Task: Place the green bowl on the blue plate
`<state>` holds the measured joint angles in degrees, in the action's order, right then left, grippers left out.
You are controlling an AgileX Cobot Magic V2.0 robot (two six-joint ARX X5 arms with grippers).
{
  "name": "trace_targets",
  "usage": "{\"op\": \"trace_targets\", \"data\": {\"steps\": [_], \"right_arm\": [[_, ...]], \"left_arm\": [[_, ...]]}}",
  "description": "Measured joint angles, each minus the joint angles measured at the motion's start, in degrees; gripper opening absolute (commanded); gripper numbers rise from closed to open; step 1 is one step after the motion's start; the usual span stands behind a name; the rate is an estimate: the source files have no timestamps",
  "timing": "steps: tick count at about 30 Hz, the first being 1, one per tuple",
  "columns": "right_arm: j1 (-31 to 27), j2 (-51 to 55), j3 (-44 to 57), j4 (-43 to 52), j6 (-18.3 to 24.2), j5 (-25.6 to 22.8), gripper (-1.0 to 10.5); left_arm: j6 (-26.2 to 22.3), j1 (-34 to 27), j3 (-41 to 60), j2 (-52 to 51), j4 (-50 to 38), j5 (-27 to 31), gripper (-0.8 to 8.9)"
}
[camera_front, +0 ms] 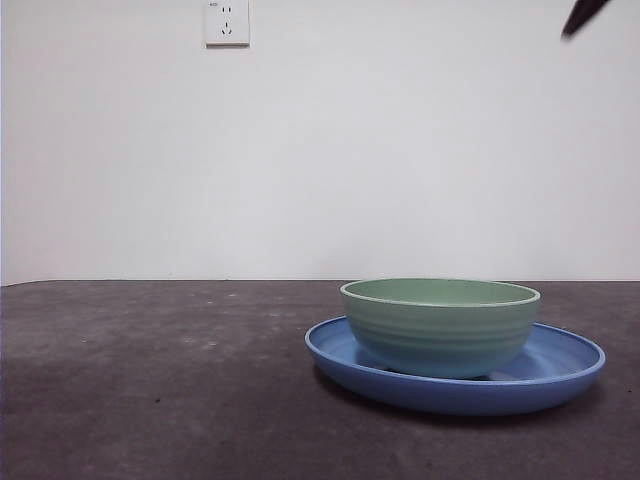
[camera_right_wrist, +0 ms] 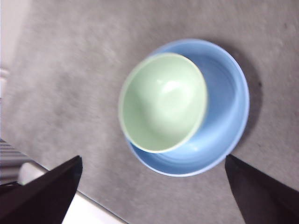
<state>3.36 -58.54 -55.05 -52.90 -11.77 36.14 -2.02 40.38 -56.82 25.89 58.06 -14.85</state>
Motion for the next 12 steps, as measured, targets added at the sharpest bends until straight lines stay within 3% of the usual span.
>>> {"op": "trace_targets", "data": {"steps": [4, 12], "right_arm": [[-1.79, -8.61, 0.0, 1.01, 2.01, -0.31, 3.5], [-3.78, -22.4, 0.0, 6.36, 7.1, -0.28, 2.9]], "left_arm": [[0.0, 0.0, 0.0, 0.0, 0.0, 0.0, 6.53], [0.0, 0.0, 0.0, 0.0, 0.0, 0.0, 6.53]]}}
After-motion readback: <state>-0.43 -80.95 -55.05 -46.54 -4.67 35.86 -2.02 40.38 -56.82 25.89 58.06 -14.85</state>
